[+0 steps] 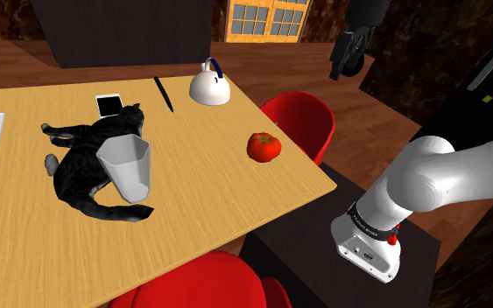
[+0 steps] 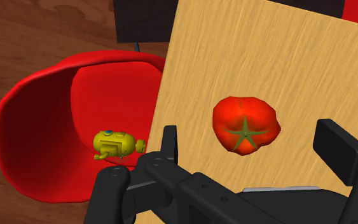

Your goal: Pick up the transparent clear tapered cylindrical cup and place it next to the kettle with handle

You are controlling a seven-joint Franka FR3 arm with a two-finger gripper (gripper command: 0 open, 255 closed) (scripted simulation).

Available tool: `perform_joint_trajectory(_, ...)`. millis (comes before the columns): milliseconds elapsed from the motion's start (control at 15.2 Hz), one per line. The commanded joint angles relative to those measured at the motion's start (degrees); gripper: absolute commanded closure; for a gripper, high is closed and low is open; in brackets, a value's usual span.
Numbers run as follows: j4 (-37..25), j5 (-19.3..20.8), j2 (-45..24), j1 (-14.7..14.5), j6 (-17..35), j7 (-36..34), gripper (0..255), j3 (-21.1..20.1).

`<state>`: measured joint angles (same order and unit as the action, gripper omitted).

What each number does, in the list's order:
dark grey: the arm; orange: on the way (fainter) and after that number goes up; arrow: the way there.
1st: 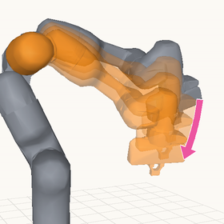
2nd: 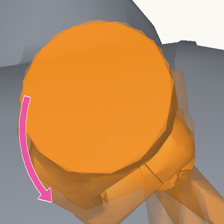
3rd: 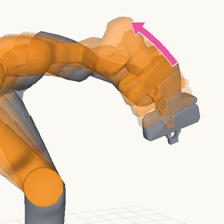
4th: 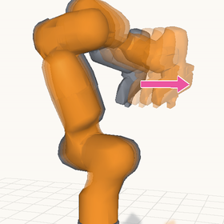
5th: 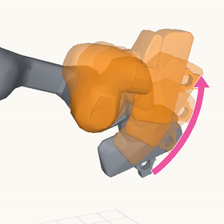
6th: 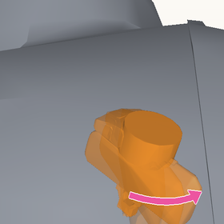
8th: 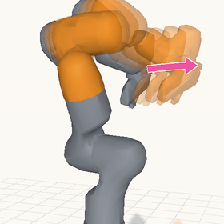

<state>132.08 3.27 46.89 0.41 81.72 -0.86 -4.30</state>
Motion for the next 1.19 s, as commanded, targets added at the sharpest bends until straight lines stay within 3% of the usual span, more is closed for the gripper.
perform_joint_trajectory(0,0.0,0.0,0.0,0.0,0.0,0.0,0,0.0)
perform_joint_trajectory(594,2.28,-7.93,-8.35,-2.31,11.69,-10.02,0,-7.91)
perform_joint_trajectory(1122,-0.44,-12.03,-19.88,-3.53,22.36,-18.3,0,-15.09)
